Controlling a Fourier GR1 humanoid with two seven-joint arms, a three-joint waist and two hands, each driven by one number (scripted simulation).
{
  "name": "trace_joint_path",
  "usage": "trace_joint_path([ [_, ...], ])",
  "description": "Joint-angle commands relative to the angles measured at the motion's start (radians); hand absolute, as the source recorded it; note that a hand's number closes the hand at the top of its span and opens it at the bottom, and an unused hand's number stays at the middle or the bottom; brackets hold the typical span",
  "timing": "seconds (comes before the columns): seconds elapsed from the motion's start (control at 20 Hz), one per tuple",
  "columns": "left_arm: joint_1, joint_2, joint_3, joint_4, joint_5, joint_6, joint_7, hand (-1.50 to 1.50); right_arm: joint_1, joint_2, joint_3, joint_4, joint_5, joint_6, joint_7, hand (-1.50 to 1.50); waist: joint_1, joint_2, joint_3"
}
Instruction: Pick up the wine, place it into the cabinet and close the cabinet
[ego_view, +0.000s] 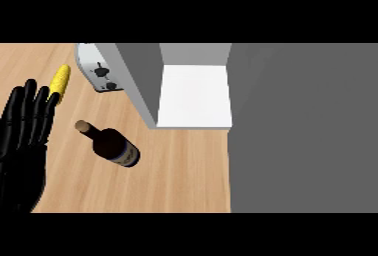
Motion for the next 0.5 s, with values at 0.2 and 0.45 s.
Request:
trace_joint_path([
  [0.2,-0.187,-0.048,0.051,0.105,-0.223,0.211,0.052,-1.50,0.138,-0.020,-0.006,-0.176,0.003,0.019,0.024,-1.50,-0.023,-0.020,0.022],
  [0.45,-0.261,-0.125,0.008,0.127,0.010,0.387,0.221,-1.50,0.176,-0.087,0.027,-0.134,-0.198,0.176,0.141,-1.50,-0.024,-0.020,0.022],
])
